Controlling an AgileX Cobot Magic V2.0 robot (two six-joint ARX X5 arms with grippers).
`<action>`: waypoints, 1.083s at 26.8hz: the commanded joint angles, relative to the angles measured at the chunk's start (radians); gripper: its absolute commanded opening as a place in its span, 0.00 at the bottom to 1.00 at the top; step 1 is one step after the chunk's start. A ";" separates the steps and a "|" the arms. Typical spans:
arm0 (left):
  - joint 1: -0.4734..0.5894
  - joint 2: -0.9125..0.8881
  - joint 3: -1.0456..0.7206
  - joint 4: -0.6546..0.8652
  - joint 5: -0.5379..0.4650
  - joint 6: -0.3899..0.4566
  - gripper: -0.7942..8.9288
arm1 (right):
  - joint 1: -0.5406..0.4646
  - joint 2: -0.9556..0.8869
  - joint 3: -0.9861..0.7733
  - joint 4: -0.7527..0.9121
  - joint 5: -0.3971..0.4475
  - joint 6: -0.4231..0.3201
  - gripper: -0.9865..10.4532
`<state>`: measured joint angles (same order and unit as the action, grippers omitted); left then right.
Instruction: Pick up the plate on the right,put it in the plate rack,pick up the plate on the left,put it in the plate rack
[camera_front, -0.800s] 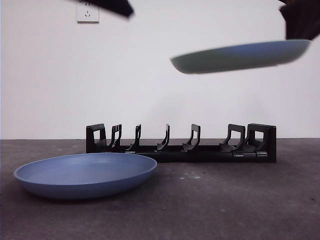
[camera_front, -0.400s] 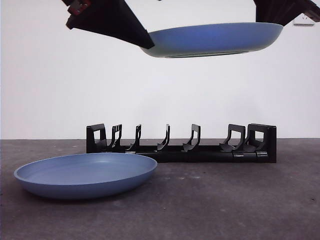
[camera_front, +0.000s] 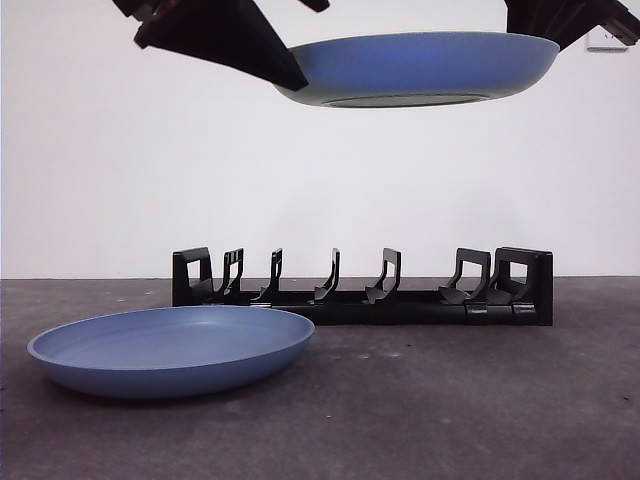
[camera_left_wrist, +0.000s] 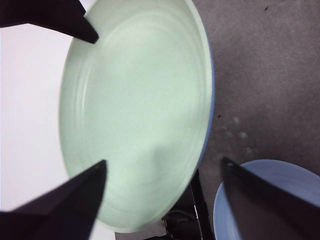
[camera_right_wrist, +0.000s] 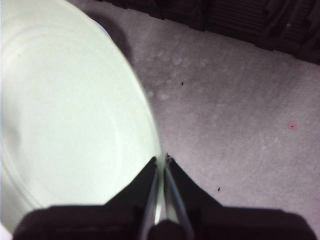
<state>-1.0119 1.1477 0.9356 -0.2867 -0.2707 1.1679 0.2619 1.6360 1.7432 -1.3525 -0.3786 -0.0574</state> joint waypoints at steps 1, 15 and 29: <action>-0.005 0.001 0.002 -0.008 0.001 0.003 0.10 | 0.001 -0.005 0.005 -0.008 -0.011 0.007 0.07; -0.018 0.001 0.002 -0.043 0.008 -0.014 0.07 | 0.002 -0.005 0.005 -0.005 -0.015 0.004 0.07; -0.034 0.001 0.005 -0.024 0.008 -0.145 0.07 | 0.001 -0.005 0.005 0.047 -0.016 0.009 0.20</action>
<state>-1.0466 1.1484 0.9356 -0.3363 -0.2512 1.0958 0.2619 1.6360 1.7443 -1.3014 -0.3939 -0.0559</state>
